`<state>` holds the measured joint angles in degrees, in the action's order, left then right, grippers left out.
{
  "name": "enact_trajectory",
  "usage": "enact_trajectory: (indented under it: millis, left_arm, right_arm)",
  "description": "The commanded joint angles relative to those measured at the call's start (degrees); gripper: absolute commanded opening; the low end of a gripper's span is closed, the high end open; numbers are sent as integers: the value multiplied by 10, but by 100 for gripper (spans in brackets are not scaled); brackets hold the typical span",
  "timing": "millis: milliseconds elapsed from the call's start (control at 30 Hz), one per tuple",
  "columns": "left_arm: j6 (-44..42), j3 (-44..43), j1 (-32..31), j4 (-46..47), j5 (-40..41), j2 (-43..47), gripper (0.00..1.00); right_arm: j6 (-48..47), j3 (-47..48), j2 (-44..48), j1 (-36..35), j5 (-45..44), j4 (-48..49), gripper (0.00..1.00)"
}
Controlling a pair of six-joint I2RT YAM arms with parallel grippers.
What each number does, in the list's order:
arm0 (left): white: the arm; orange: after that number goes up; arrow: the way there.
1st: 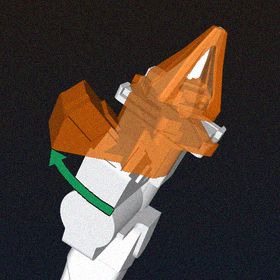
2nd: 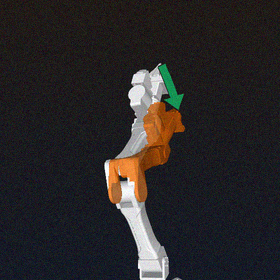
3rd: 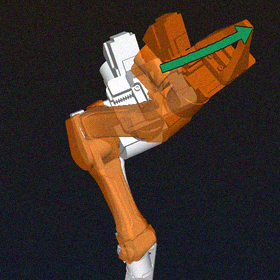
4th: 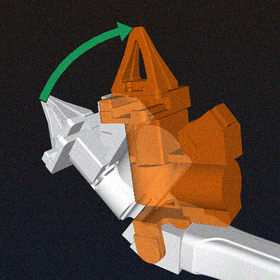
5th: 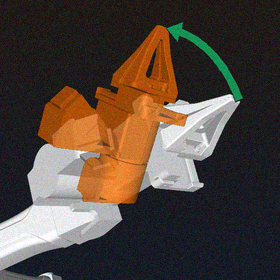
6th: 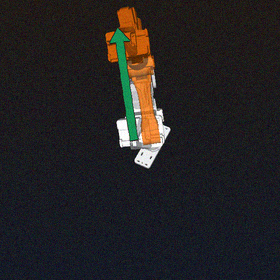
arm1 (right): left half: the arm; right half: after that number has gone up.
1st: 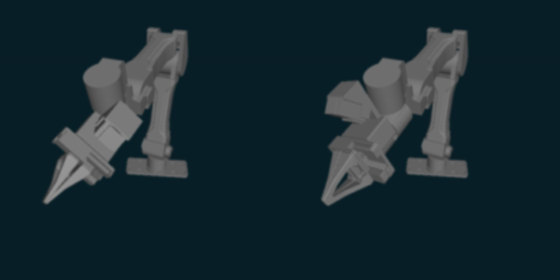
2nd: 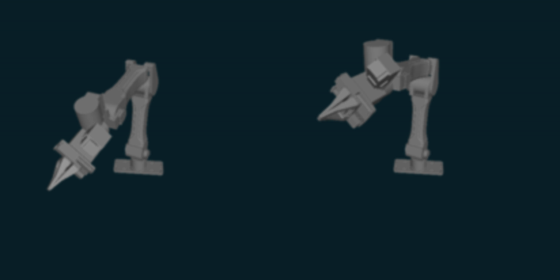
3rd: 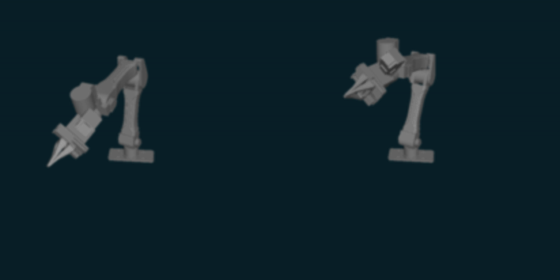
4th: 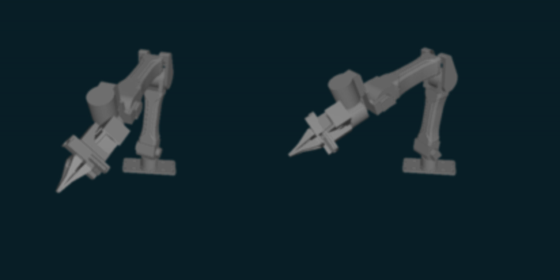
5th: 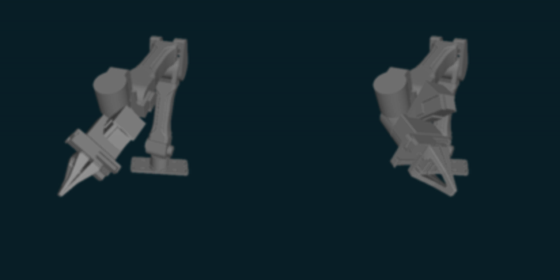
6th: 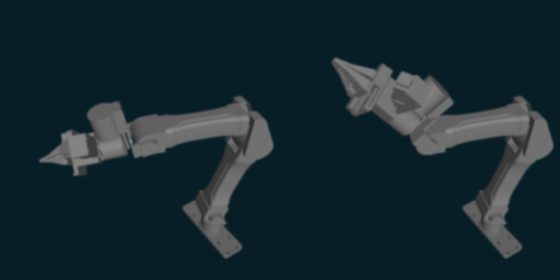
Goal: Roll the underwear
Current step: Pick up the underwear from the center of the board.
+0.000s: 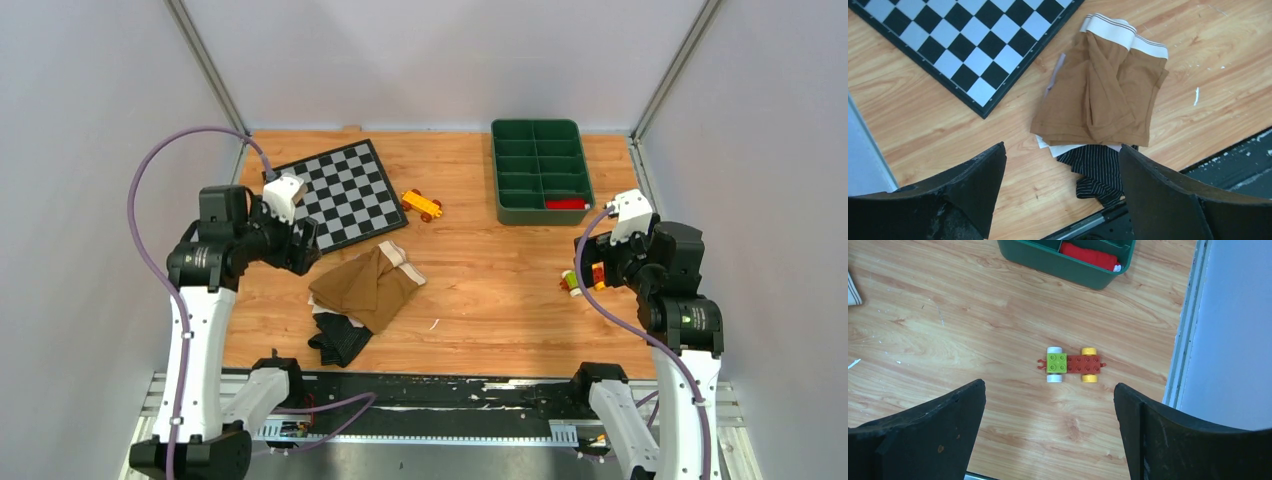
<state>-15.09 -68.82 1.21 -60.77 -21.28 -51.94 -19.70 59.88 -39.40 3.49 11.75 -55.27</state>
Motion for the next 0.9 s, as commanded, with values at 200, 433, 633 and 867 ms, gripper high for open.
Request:
enact_trajectory:
  millis: [200, 433, 633, 867]
  left_arm:
    - [3, -164, -216, -42, 93, -189, 83]
    - [-5, -227, -304, -42, 96, -321, 71]
    - [-10, -171, -377, 14, 98, -327, 57]
    - [25, -144, -406, 70, 171, -412, 59]
  right_arm:
    - [-117, 40, 16, -1, 169, -63, 100]
    - [-92, 93, 19, -2, 47, -97, 99]
    - [-99, 121, 33, -1, 53, -145, 100]
    - [-86, 98, 41, -1, 50, -139, 99]
